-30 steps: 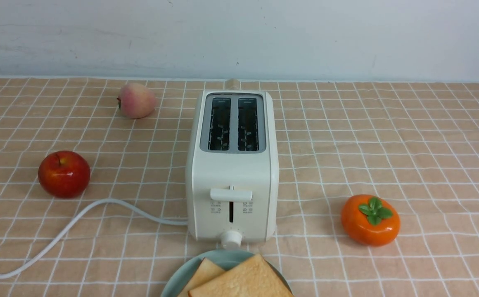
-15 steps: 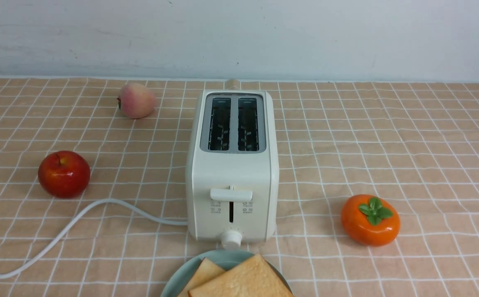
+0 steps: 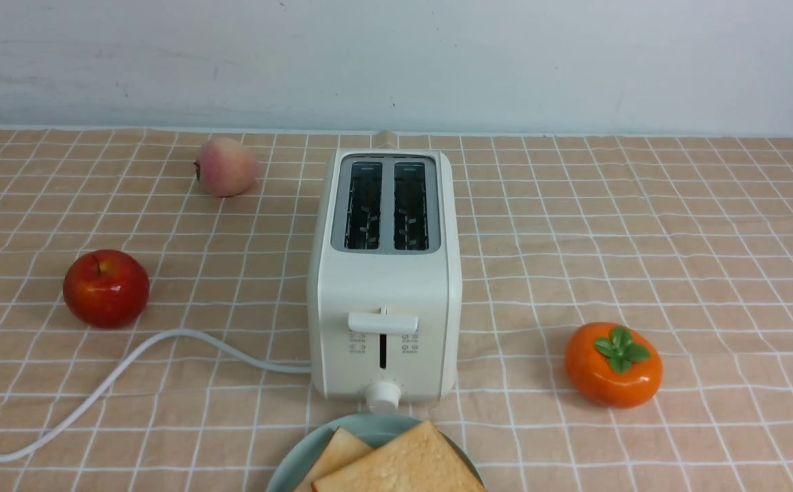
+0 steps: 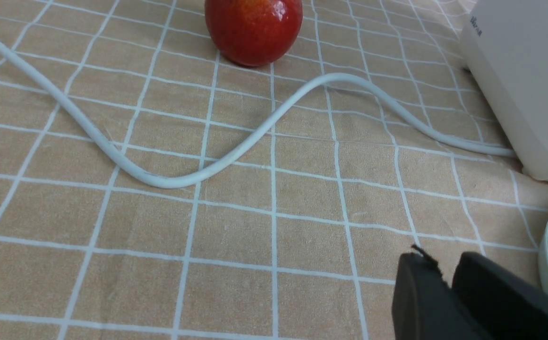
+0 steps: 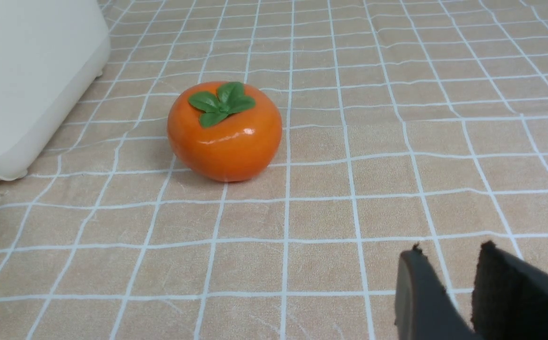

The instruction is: Take toasted bread from bread machine on light coffee tablecloth place on plate.

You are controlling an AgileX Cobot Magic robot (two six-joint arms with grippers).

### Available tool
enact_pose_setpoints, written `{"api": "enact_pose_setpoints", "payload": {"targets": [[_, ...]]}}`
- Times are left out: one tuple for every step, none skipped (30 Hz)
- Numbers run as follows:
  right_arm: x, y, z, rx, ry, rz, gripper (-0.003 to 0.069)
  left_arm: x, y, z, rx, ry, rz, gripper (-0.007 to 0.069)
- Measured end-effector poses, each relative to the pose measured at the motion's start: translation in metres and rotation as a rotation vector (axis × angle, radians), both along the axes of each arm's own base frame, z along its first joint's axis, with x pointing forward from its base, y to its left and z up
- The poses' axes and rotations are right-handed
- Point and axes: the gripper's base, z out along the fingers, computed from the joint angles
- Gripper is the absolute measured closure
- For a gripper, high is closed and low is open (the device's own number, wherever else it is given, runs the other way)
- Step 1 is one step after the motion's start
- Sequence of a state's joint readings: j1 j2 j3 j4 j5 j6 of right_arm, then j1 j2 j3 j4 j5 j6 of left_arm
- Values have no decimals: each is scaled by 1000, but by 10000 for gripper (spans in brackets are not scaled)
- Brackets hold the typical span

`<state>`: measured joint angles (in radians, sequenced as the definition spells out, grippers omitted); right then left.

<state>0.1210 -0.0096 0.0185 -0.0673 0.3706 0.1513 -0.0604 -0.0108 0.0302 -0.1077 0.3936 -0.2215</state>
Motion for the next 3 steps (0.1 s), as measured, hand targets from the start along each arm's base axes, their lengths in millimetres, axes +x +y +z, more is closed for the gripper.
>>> {"api": "enact_pose_setpoints", "payload": {"targets": [[0, 0, 0, 0, 0, 0, 468, 0, 0, 0, 0, 0, 0, 522], [0, 0, 0, 0, 0, 0, 466, 0, 0, 0, 0, 0, 0, 519], [0, 0, 0, 0, 0, 0, 464, 0, 0, 0, 0, 0, 0, 518]]}}
